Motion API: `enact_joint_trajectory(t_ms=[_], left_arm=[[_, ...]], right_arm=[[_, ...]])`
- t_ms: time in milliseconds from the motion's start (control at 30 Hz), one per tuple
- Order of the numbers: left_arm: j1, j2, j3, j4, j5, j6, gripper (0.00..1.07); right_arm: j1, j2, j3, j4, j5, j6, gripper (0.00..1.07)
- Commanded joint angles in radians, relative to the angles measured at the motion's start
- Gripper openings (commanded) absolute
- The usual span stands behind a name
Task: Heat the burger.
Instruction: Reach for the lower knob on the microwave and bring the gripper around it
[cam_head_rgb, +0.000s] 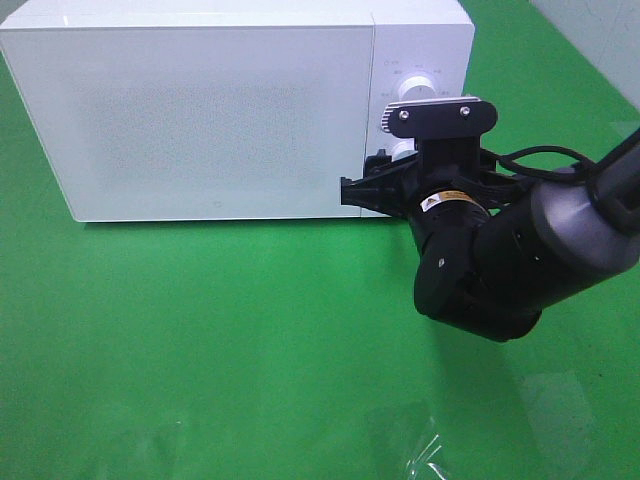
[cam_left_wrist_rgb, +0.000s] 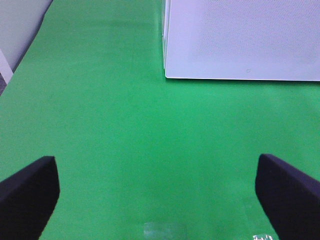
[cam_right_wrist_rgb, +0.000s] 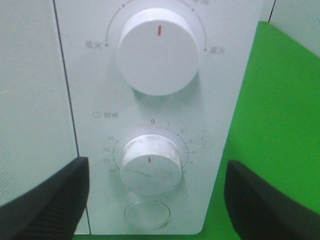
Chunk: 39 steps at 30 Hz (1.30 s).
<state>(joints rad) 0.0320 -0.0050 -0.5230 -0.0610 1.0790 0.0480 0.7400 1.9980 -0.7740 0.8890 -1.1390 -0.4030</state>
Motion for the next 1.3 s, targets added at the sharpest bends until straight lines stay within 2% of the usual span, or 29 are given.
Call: enact_joint_trajectory(t_ms=[33, 533, 900, 967, 1000, 1033, 1100, 1133, 1167, 1200, 1233, 1267, 1300], left_arm=[[0.001, -0.023, 0.003, 0.003, -0.010, -0.002, 1.00], [0.001, -0.021, 0.003, 0.003, -0.010, -0.002, 1.00], [0.001, -0.017, 0.003, 0.003, -0.010, -0.002, 1.00], [0.001, -0.017, 0.003, 0.003, -0.010, -0.002, 1.00], [0.001, -0.017, 0.003, 0.003, -0.010, -0.002, 1.00], [0.001, -0.017, 0.003, 0.003, -0.010, -0.002, 1.00], [0.001, -0.017, 0.003, 0.003, -0.010, -0.002, 1.00], [0.001, -0.017, 0.003, 0.003, -0.010, -0.002, 1.00], [0.001, -0.017, 0.003, 0.003, -0.010, -0.002, 1.00], [0.001, -0.017, 0.003, 0.003, -0.010, -0.002, 1.00], [0.001, -0.017, 0.003, 0.003, -0.010, -0.002, 1.00], [0.001, -0.017, 0.003, 0.003, -0.010, -0.002, 1.00], [0.001, -0.017, 0.003, 0.003, -0.010, -0.002, 1.00]], right_arm=[[-0.010, 0.018, -0.031, -0.015, 0.009, 0.005, 0.71], [-0.065, 0.087, -0.116, -0.067, 0.021, 0.008, 0.71], [-0.079, 0.088, -0.131, -0.067, 0.024, 0.008, 0.69], [-0.078, 0.088, -0.131, -0.067, 0.024, 0.008, 0.66], [-0.078, 0.088, -0.131, -0.067, 0.024, 0.008, 0.60], [-0.078, 0.088, -0.131, -0.067, 0.024, 0.008, 0.60], [-0.078, 0.088, -0.131, -0.067, 0.022, 0.008, 0.46], [-0.078, 0.088, -0.131, -0.067, 0.022, 0.008, 0.46], [-0.078, 0.088, -0.131, -0.067, 0.022, 0.008, 0.33], [-0.078, 0.088, -0.131, -0.067, 0.022, 0.008, 0.33], [-0.078, 0.088, -0.131, -0.067, 0.022, 0.008, 0.20], [-0.078, 0.088, -0.131, -0.069, 0.022, 0.008, 0.15], [-0.078, 0.088, -0.131, -0.069, 0.022, 0.008, 0.15]])
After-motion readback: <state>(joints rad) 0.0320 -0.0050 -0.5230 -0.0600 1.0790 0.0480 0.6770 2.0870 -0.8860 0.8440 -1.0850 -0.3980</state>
